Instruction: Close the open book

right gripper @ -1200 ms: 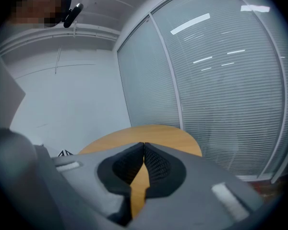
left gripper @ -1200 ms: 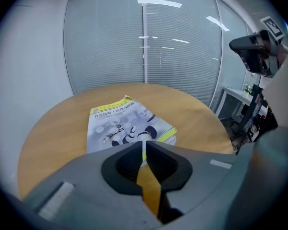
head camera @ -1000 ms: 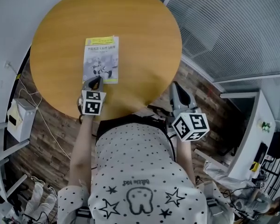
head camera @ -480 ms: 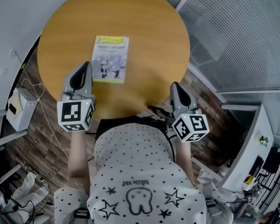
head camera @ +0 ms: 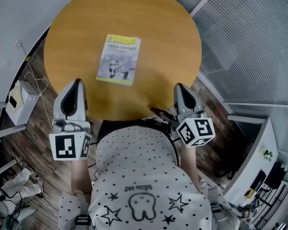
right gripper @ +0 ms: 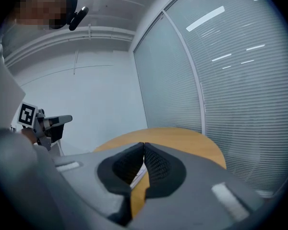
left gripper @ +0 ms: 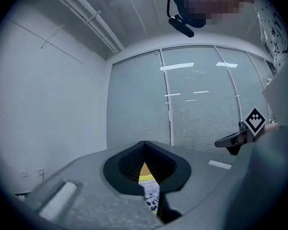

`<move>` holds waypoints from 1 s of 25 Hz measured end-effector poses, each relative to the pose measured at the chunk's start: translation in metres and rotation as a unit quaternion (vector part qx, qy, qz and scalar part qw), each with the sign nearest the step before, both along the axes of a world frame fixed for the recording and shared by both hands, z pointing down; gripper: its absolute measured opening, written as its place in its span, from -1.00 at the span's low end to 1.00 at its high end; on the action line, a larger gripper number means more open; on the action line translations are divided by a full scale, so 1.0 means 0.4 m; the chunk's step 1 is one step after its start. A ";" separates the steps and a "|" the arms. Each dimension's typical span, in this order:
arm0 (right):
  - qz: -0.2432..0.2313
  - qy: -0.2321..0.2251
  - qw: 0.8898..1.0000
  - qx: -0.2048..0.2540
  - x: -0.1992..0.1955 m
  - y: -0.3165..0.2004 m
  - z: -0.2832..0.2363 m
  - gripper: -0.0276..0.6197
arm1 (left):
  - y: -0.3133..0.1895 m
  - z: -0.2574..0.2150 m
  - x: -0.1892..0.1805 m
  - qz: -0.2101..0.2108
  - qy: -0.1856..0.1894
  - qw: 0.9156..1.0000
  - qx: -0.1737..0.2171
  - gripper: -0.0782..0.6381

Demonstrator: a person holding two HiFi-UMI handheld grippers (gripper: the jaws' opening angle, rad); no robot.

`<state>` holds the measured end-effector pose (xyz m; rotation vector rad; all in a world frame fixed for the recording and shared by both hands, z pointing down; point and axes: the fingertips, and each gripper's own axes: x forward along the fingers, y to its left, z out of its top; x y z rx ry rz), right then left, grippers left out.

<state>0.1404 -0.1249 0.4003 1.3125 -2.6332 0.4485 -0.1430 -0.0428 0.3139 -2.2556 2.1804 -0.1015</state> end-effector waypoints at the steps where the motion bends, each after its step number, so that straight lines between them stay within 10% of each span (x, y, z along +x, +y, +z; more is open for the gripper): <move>1: -0.003 -0.001 1.000 0.001 -0.003 0.000 -0.002 -0.90 | 0.011 -0.001 -0.004 -0.005 0.000 1.000 0.000 -0.76; 25: -0.037 0.005 0.999 0.015 -0.036 0.017 -0.027 -0.90 | 0.078 0.080 0.009 -0.020 0.016 0.999 -0.043 -0.76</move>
